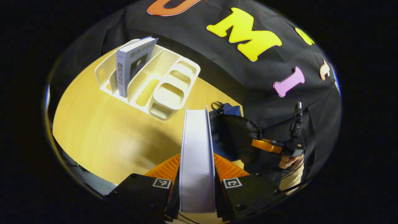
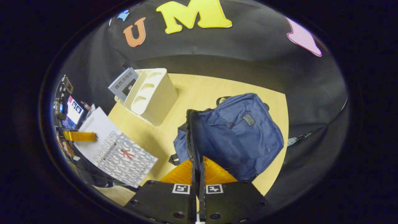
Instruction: Open the schoolbag, grab two books from the bookshelf and put them into the schoolbag.
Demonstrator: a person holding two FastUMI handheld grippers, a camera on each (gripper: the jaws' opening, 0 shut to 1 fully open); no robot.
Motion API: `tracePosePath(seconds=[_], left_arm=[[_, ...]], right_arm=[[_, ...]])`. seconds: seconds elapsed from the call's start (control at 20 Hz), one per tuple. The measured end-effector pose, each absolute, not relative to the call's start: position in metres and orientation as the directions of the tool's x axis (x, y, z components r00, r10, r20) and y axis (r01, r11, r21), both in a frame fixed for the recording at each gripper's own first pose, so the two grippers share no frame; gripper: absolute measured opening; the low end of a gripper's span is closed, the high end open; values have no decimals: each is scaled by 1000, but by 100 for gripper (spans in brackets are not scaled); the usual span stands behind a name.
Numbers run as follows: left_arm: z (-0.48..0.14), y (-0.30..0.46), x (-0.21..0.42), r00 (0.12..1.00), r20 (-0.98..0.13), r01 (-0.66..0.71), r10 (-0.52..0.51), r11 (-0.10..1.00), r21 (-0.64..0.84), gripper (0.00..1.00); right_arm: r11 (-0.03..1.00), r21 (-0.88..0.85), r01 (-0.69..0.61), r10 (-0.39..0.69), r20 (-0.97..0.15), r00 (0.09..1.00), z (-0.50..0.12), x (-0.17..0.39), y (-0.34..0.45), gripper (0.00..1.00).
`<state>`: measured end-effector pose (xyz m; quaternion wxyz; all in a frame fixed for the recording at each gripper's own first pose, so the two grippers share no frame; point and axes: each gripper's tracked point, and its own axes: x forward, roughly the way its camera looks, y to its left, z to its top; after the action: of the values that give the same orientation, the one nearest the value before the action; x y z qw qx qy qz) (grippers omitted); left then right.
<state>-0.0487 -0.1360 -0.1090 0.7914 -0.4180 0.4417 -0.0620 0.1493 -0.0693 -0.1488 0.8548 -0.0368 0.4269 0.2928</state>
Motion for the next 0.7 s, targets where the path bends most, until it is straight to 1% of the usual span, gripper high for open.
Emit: tracePosePath(seconds=[0.1,0.15,0.2,0.25,0.3,0.35,0.4,0.45,0.55,0.7], left_arm=[[-117,-155,-40,621,-603,-266,-501,589,-763,46],[-119,-163,-34,636,-579,-255,-510,570,-781,46],[-119,-172,-29,653,-550,-236,-521,550,-801,46],[-118,-181,-23,673,-517,-219,-529,526,-822,46],[-117,-187,-16,699,-483,-206,-528,497,-843,46],[-118,-192,-11,723,-451,-202,-524,464,-863,46],[-120,-197,-5,751,-416,-199,-512,425,-883,46],[-122,-201,6,787,-367,-203,-495,353,-913,47],[-124,-210,13,827,-300,-200,-476,250,-947,46],[-130,-218,27,890,-213,-153,-403,177,-972,46]], right_arm=[[822,186,-539,473,-751,461,-149,150,-69,4],[818,181,-547,473,-752,459,-149,150,-68,7],[813,177,-555,475,-751,457,-149,151,-68,4],[810,174,-561,477,-752,455,-149,152,-67,7],[808,170,-565,477,-751,457,-149,154,-68,7],[812,163,-560,478,-736,479,-143,157,-70,4],[810,156,-565,489,-712,504,-137,161,-69,4],[804,130,-581,494,-690,529,-128,164,-69,4],[796,97,-597,484,-694,533,-129,159,-75,4],[817,31,-577,433,-693,576,-129,168,-86,4]])
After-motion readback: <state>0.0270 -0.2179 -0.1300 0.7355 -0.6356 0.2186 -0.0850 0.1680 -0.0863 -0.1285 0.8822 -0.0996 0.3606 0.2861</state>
